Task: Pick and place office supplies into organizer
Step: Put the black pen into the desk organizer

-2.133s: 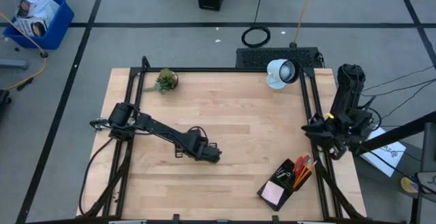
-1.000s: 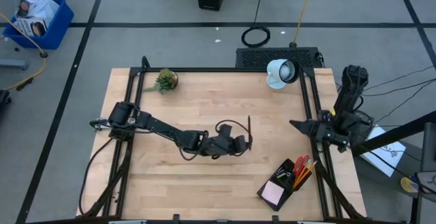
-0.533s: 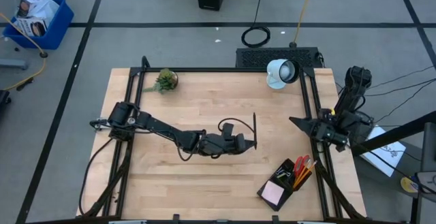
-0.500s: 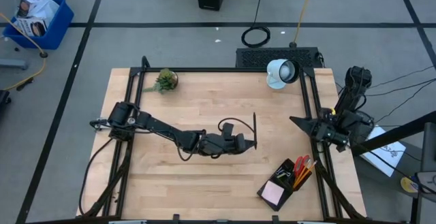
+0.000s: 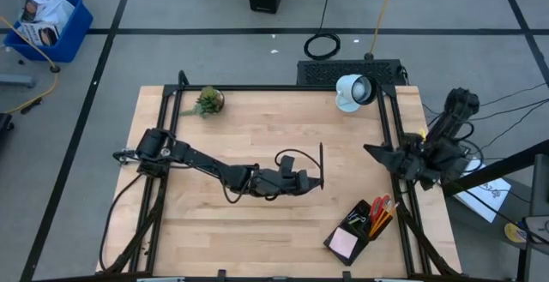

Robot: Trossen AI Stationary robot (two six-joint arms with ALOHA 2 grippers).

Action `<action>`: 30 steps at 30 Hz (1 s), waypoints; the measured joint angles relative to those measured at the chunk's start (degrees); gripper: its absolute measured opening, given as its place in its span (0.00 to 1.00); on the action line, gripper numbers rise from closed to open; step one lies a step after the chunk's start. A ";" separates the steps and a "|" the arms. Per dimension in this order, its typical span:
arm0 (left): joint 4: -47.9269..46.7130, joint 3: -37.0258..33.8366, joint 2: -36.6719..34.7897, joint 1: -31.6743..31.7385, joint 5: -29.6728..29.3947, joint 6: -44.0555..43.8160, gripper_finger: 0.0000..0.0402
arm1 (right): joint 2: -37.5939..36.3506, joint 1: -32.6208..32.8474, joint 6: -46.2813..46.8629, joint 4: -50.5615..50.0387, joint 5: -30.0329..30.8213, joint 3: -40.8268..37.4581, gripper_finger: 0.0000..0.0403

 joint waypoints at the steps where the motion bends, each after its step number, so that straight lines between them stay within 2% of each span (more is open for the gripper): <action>1: 0.08 0.00 0.00 -0.08 -0.05 0.07 0.02 | -0.02 -1.57 0.04 -3.13 -2.29 2.22 0.52; 5: 0.25 0.00 0.00 -0.41 -0.28 0.07 0.04 | -1.49 -8.79 6.12 -18.40 -8.99 7.84 0.52; 10: 0.35 0.00 0.00 -0.40 -0.43 0.18 0.02 | -3.46 -21.72 32.35 -43.57 -22.59 7.77 0.52; 12: 0.36 0.00 0.00 -0.37 -0.49 0.47 0.01 | -3.11 -27.06 35.78 -48.36 -28.26 7.72 0.52; 17: 0.43 0.00 0.00 -0.37 -1.01 0.51 0.05 | -3.10 -37.17 37.52 -48.98 -37.53 7.77 0.52; 21: 1.03 0.00 0.00 -0.37 -1.37 0.58 0.03 | -0.22 -45.02 44.63 -49.90 -49.01 5.41 0.52; 24: 1.13 0.00 0.00 -0.37 -1.48 1.08 0.01 | 3.43 -48.68 48.70 -43.01 -56.41 1.81 0.52; 27: 1.34 0.00 0.00 -0.37 -1.50 1.14 0.03 | 5.97 -49.88 50.46 -31.95 -57.64 -0.54 0.52; 30: 1.38 0.00 0.00 -0.37 -1.50 1.14 0.05 | 8.21 -50.69 51.18 -28.98 -58.10 -1.66 0.52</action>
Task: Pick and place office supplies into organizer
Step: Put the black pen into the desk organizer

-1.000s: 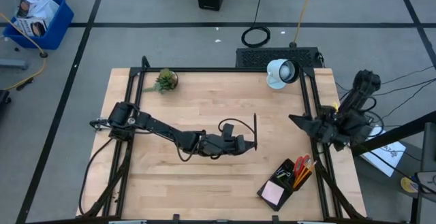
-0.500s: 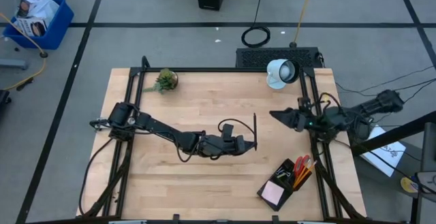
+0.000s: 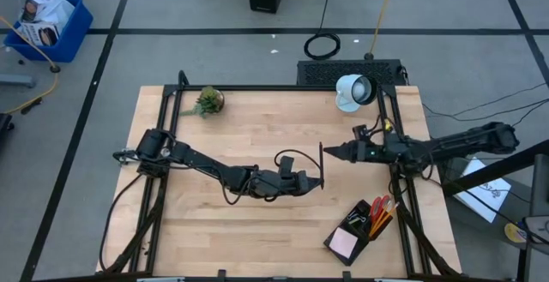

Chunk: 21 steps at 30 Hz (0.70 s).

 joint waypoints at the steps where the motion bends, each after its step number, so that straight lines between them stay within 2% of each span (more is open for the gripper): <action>1: -0.06 0.00 0.00 0.00 0.00 0.00 0.05 | 0.68 -0.15 0.15 -0.39 -0.97 0.00 0.52; 6: -0.01 0.00 0.00 0.00 -0.02 0.11 0.02 | 5.40 -0.22 1.14 2.80 -1.30 -0.02 0.52; 13: -0.07 0.00 0.00 0.00 -0.02 0.15 0.05 | 11.16 -0.79 1.38 9.59 -2.79 0.02 0.52; 17: -0.10 0.00 0.00 0.00 0.00 0.15 0.03 | 13.90 -1.74 1.29 13.48 -2.83 0.02 0.52; 21: -0.10 0.00 0.00 0.00 0.00 0.17 0.02 | 15.69 -2.87 0.45 17.58 -5.12 0.02 0.47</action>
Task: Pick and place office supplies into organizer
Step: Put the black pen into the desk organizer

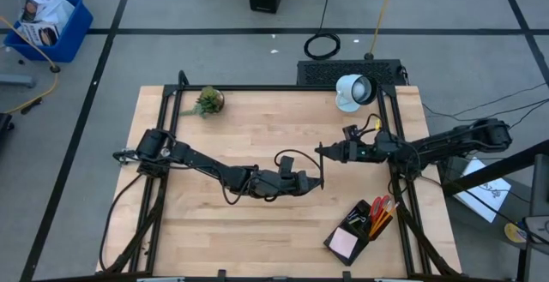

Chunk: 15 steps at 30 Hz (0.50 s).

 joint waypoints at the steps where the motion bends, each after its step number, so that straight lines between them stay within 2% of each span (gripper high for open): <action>1: 0.00 0.00 0.00 0.00 0.00 -0.01 0.03 | 0.24 -0.31 -0.17 0.37 -0.59 0.00 0.45; 11: 0.00 0.00 0.01 -0.04 0.00 0.35 0.07 | 0.41 -0.56 -2.64 2.56 -1.99 -0.02 0.11; 15: 0.19 0.00 0.04 -0.02 0.02 0.42 0.07 | 0.40 -0.56 -3.77 3.23 -2.10 -0.02 0.10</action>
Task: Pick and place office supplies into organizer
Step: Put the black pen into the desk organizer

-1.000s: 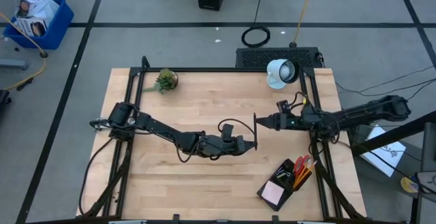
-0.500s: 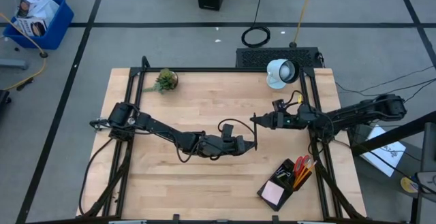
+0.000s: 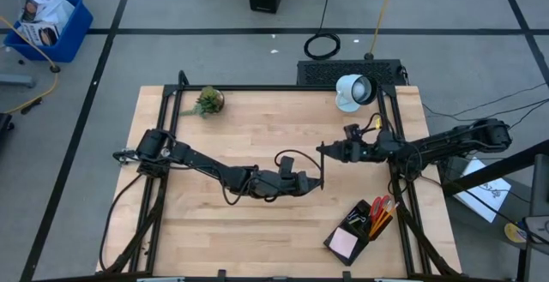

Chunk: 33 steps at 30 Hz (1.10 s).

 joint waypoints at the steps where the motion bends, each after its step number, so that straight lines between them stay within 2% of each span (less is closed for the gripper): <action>1: 0.16 0.00 0.00 0.00 0.00 0.00 0.08 | 0.01 0.00 -0.60 0.61 -0.06 0.00 0.10; 8: 1.82 0.00 -0.06 -0.26 3.02 0.68 0.10 | -2.85 0.02 -7.68 3.46 -6.16 -0.04 0.10; 14: 1.17 -0.02 -0.42 -1.34 1.81 2.20 0.16 | -9.46 0.05 -10.86 3.19 -8.99 -0.04 0.10; 19: -5.97 -0.02 -3.13 -1.49 0.12 2.36 0.18 | -16.23 0.77 -12.81 -2.28 -10.06 -0.04 0.10; 24: -18.59 -0.07 -7.88 -1.07 -4.25 1.69 0.17 | -23.22 5.84 -17.60 -5.15 -10.24 -0.04 0.10; 28: -25.13 -0.07 -11.42 -0.38 -6.30 2.38 0.18 | -27.54 11.68 -22.41 -5.48 -7.86 0.01 0.10; 33: -33.55 -0.04 -16.17 0.47 -11.83 2.06 0.18 | -29.68 21.12 -32.11 -16.85 -4.84 4.48 0.10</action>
